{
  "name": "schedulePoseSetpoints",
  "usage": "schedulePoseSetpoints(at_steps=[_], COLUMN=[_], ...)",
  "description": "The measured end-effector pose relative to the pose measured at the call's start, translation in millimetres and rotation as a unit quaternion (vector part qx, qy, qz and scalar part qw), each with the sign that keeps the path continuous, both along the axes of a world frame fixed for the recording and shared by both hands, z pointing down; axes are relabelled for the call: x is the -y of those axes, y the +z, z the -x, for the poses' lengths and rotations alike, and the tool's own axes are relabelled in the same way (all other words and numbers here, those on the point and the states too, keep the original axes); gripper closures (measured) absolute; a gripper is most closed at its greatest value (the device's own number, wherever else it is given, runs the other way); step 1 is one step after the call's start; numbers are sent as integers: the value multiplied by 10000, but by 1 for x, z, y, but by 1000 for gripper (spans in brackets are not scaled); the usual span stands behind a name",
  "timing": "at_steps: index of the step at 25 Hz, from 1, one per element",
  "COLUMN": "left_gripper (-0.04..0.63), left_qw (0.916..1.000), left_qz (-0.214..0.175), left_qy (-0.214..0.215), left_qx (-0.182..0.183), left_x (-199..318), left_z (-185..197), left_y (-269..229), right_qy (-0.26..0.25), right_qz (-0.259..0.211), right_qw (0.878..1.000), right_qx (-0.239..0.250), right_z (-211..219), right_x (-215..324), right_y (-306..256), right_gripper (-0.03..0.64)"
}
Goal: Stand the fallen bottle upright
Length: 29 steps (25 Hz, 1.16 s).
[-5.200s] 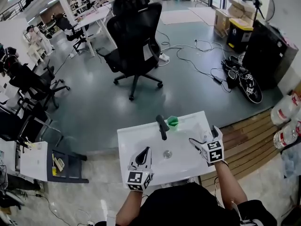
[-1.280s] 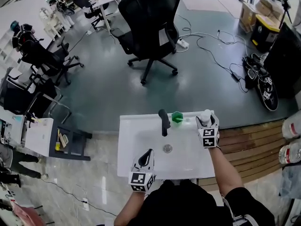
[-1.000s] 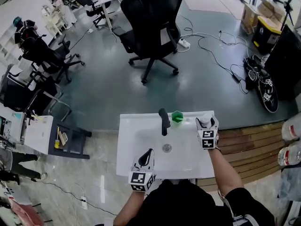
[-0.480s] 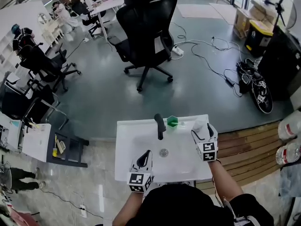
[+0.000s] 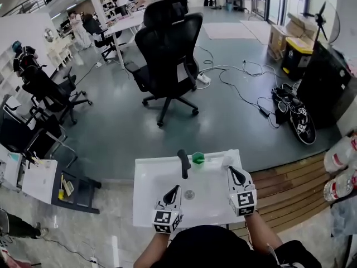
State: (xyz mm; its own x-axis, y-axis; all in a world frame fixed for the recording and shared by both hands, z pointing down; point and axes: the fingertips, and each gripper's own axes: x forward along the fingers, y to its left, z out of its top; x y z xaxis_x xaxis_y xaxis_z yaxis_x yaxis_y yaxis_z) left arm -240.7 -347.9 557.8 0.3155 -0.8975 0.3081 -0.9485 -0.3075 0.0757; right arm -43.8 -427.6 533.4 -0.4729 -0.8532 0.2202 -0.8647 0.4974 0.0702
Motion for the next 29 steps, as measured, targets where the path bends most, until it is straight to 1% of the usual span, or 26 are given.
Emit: schedulePoseSetpoints(at_steps=[3, 5, 7, 10, 14, 17, 18, 21, 26, 29], left_gripper=[577, 577, 577, 577, 577, 577, 577, 577, 577, 577], left_qw=[9998, 9988, 9980, 9979, 9985, 9988, 9988, 9987, 9981, 9977], left_qz=[-71, -169, -264, -341, -342, -338, -341, -373, -479, -555], left_qy=[125, 256, 331, 281, 174, 95, 83, 61, 49, 80], left_qx=[169, 378, 477, 463, 386, 352, 349, 349, 382, 391], left_x=[-2, -3, -2, 3, 5, 3, 2, 4, 10, 14], left_z=[-7, -13, -14, -11, -4, 1, 3, 6, 8, 7], left_y=[-7, -13, -18, -23, -26, -26, -26, -28, -36, -41], right_qy=[-271, -348, -367, -366, -346, -447, -463, -429, -402, -392], right_qz=[-23, -29, -105, -219, -279, -623, -654, -491, -767, -806], right_qw=[9996, 9994, 9991, 9988, 9990, 9969, 9966, 9978, 9960, 9956], right_qx=[-45, -55, -182, -255, -33, -195, -173, 90, 197, 265], right_z=[12, 18, 19, 18, 25, 27, 29, 35, 38, 40], right_x=[-16, -26, -31, -30, -28, -25, -25, -22, -10, -8], right_y=[-18, -28, -32, -37, -48, -51, -54, -67, -89, -94], right_gripper=[604, 606, 606, 606, 606, 606, 606, 606, 606, 606])
